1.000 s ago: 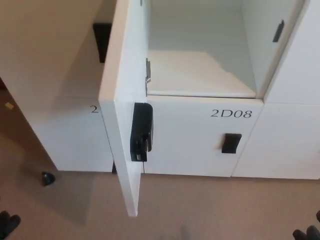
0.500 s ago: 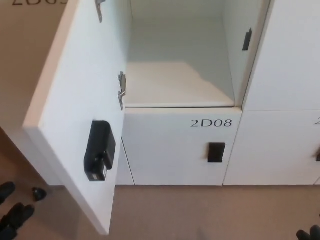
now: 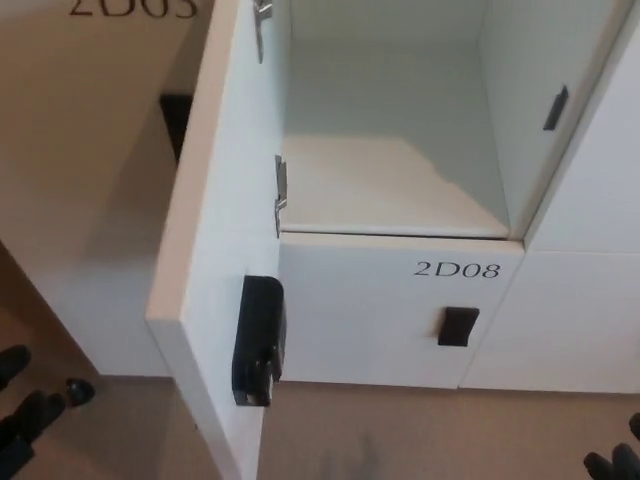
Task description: The robot walks towards an open cabinet and lifts its left hand to push the door towards the right to close it.
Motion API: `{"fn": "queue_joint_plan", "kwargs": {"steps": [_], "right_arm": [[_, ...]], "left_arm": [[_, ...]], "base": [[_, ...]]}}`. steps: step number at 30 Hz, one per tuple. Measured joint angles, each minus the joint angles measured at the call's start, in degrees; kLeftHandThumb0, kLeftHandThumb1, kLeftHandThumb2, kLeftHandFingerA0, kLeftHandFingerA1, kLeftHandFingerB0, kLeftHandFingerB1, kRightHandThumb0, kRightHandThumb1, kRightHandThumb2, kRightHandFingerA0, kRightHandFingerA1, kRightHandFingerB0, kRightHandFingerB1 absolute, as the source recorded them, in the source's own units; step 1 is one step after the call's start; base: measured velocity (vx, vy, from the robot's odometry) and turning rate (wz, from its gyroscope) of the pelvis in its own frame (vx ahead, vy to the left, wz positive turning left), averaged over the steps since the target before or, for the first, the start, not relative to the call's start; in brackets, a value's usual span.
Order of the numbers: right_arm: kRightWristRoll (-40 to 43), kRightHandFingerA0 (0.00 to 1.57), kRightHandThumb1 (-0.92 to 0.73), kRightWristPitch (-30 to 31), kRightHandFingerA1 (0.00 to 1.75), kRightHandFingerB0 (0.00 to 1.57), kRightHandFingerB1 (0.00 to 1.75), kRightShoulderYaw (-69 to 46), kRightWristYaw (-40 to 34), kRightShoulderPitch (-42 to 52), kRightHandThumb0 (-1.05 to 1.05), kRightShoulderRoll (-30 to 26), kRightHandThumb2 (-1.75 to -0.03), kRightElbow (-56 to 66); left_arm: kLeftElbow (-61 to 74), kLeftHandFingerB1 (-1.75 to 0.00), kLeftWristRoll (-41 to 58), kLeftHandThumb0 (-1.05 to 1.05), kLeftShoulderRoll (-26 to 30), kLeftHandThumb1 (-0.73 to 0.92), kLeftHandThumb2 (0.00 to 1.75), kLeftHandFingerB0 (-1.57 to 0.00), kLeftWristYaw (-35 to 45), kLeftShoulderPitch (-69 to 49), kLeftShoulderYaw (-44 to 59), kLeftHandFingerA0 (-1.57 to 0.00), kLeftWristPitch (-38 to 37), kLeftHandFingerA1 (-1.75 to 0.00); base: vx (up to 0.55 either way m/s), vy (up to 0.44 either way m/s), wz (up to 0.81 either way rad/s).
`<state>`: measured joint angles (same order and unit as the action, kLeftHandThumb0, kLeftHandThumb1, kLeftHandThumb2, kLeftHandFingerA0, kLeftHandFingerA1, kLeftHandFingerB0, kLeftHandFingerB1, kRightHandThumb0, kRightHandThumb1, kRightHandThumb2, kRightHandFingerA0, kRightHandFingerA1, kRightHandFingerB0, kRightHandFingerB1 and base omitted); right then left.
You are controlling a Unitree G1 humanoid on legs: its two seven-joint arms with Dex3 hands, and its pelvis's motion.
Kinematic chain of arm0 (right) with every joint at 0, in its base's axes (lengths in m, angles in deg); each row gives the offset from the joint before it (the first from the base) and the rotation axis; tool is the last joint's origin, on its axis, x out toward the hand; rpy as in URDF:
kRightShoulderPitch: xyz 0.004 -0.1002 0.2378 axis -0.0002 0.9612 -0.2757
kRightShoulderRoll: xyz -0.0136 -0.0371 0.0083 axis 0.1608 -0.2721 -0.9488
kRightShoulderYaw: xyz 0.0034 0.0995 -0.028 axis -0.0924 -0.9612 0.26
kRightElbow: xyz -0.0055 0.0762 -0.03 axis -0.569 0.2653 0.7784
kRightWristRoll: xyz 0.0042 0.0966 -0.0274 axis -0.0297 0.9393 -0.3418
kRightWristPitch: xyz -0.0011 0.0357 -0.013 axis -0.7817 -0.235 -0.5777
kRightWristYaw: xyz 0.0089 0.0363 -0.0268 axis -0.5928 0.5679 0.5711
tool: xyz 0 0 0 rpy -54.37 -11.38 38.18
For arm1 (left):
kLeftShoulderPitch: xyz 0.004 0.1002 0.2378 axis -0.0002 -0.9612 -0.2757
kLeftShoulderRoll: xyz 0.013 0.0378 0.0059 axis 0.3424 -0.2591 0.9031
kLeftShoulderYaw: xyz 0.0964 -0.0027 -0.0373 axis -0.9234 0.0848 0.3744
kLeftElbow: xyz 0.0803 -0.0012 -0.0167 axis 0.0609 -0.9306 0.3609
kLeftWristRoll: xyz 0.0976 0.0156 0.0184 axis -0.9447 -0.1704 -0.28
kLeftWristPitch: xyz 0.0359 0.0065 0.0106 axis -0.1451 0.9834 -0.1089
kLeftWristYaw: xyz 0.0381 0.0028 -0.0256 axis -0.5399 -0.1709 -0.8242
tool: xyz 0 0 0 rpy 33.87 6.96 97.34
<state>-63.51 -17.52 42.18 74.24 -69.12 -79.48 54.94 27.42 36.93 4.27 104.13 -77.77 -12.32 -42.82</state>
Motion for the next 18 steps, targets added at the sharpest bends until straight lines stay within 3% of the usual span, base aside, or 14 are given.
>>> {"fn": "queue_joint_plan", "kwargs": {"steps": [7, 11, 18], "right_arm": [[0.10, 0.41, -0.66, -0.01, 0.45, 0.29, 0.35, -0.25, -0.14, -0.08, -0.36, 0.00, -0.59, -0.31], [0.10, 0.41, -0.65, -0.33, 0.44, 0.30, 0.35, -0.29, -0.18, -0.15, -0.38, -0.44, -0.59, -0.15], [0.15, 0.45, -0.67, -0.34, 0.46, 0.31, 0.37, -0.37, -0.19, 0.38, -0.35, -0.48, -0.61, -0.11]], "left_arm": [[0.05, -0.43, -0.61, -0.22, 0.11, 0.66, 0.59, -0.48, -0.29, 0.10, -0.29, -0.57, -0.10, -0.48], [0.23, -0.43, -0.71, -0.23, -0.13, 0.65, 0.59, -0.51, -0.39, 0.31, -0.58, -0.59, -0.10, -0.49], [0.29, -0.43, -0.88, -0.23, -0.18, 0.65, 0.59, -0.53, -0.35, 0.47, -0.74, -0.60, -0.11, -0.48]], "base": [[0.02, -0.086, -0.03], [0.01, -0.279, 0.03], [0.02, -0.020, -0.01]]}}
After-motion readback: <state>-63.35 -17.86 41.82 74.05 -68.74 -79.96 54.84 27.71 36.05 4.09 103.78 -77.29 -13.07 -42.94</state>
